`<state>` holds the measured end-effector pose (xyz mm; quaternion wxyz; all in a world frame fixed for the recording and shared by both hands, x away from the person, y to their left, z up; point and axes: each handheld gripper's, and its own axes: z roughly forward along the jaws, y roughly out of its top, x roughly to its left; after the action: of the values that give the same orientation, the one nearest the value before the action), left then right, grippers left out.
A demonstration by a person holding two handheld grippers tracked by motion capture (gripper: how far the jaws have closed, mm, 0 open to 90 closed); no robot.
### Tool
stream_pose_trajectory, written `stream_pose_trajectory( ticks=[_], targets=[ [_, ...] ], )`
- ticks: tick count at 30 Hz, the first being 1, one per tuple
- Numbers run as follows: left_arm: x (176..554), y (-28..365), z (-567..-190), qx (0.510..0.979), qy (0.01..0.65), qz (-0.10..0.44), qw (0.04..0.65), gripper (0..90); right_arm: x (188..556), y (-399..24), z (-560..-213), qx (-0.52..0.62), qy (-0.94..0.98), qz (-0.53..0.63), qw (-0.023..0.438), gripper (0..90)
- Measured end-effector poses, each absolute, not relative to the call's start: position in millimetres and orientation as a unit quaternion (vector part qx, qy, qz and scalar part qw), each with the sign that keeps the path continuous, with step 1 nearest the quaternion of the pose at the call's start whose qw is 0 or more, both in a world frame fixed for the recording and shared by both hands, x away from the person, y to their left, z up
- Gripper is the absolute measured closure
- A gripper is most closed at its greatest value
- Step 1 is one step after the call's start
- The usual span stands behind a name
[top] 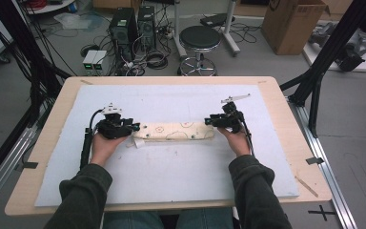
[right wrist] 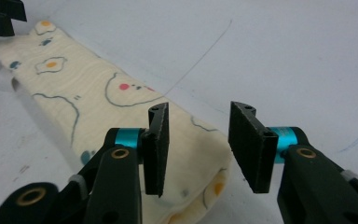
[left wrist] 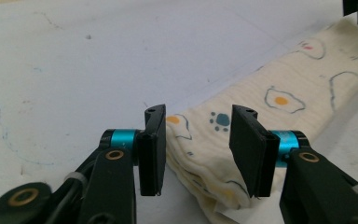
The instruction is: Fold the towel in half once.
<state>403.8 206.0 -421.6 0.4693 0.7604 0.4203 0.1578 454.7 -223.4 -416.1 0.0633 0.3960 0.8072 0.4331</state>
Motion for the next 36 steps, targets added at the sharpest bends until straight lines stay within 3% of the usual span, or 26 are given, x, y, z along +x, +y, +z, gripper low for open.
stream_pose_trajectory(
  ticks=[12,22,28,36],
  targets=[
    [392.6,212.1,-408.1,0.758,0.408,0.154,0.485,48.4,443.3,-227.2,-401.9,0.392,0.801,0.447,0.071,45.6],
    [388.3,211.2,-404.3,0.760,0.404,0.143,0.489,39.8,434.9,-224.8,-392.5,0.393,0.784,0.473,0.079,25.4],
    [382.0,208.0,-398.2,0.758,0.400,0.151,0.492,27.6,430.1,-224.7,-389.1,0.396,0.784,0.471,0.084,12.2],
    [378.0,209.1,-394.3,0.757,0.399,0.158,0.493,23.1,421.7,-222.8,-382.4,0.381,0.791,0.469,0.102,12.1]
  ],
)
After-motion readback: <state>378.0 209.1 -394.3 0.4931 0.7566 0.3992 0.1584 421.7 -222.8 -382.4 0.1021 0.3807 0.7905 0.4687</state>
